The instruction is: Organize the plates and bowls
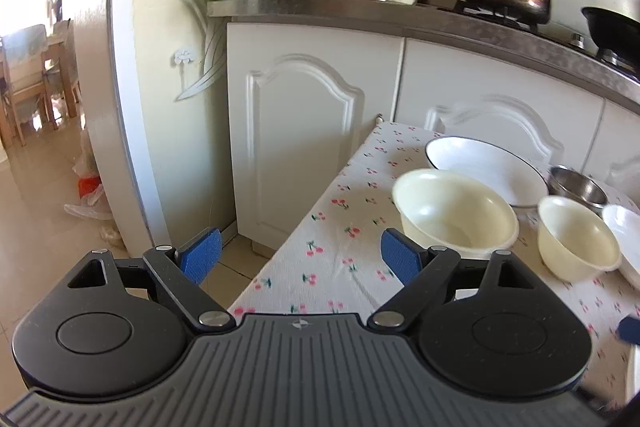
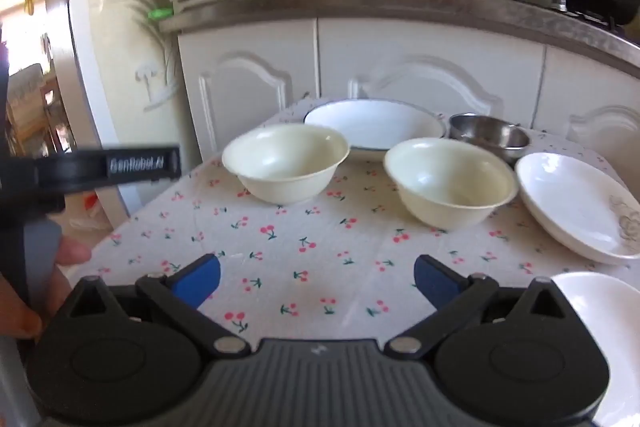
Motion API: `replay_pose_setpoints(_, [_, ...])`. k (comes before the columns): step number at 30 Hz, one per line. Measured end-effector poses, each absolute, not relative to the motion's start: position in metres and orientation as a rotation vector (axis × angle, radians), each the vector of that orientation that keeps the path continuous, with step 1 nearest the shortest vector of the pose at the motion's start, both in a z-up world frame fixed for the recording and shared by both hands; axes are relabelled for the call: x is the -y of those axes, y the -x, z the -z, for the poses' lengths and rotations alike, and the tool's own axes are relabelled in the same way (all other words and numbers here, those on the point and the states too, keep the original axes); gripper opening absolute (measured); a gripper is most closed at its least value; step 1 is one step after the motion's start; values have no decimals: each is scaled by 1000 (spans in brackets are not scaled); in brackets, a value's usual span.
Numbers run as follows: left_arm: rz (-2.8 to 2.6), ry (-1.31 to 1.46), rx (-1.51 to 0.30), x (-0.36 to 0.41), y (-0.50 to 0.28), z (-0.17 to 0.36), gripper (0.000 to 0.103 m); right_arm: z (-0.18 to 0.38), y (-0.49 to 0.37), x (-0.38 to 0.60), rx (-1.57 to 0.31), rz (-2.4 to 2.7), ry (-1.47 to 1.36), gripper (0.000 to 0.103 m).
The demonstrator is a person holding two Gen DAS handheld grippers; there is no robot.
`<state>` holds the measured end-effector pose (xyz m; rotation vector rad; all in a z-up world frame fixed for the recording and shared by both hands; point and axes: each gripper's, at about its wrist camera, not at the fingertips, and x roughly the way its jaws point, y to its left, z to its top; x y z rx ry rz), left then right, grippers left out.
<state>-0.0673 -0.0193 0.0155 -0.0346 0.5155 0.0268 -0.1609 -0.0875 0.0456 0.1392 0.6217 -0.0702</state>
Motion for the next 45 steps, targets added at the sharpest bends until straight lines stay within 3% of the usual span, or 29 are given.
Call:
replay_pose_setpoints(15, [87, -44, -525, 43, 137, -41, 103, -101, 253, 133, -466, 306, -166, 102])
replay_pose_setpoints(45, [309, -192, -483, 70, 236, -95, 103, -128, 343, 143, -410, 434, -225, 102])
